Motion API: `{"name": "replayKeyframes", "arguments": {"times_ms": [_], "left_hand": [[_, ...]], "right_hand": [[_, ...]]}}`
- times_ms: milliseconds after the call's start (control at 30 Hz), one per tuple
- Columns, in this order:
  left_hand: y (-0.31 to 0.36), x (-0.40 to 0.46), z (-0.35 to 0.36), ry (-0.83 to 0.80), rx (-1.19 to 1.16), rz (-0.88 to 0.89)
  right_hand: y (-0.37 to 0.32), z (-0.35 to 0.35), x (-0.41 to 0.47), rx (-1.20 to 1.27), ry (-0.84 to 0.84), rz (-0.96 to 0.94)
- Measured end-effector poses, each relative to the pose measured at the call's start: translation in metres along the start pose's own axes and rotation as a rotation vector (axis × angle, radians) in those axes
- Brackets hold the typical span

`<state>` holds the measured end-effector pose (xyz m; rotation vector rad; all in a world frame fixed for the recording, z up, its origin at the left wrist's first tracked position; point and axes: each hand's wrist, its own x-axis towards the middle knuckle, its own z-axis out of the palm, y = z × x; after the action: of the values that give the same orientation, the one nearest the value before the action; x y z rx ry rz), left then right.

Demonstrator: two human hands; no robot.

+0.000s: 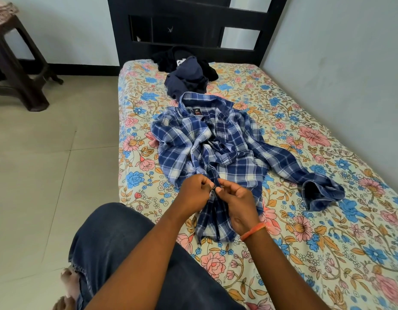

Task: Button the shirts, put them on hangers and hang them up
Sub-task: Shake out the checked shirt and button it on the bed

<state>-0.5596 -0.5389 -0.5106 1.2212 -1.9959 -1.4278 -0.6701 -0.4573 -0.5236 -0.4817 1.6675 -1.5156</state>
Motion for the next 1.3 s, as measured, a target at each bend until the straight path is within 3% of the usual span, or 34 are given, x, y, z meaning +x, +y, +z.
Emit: {"name": "replayKeyframes", "arguments": {"times_ms": [400, 700, 900, 1100, 1300], "left_hand": [[0.0, -0.001, -0.003, -0.001, -0.055, -0.005], [-0.002, 0.002, -0.002, 0.043, -0.14, -0.045], [-0.007, 0.005, -0.003, 0.052, -0.18, -0.052], [-0.007, 0.004, -0.005, -0.019, -0.196, -0.033], [-0.003, 0.003, -0.005, -0.068, -0.236, -0.083]], "right_hand": [[0.0, 0.003, -0.001, 0.014, 0.116, 0.056], [-0.002, 0.01, -0.009, -0.264, 0.084, -0.216], [-0.01, 0.006, -0.009, 0.055, 0.003, 0.017], [-0.019, -0.001, -0.008, -0.051, -0.057, 0.017], [-0.018, -0.001, -0.005, -0.148, 0.036, -0.047]]}}
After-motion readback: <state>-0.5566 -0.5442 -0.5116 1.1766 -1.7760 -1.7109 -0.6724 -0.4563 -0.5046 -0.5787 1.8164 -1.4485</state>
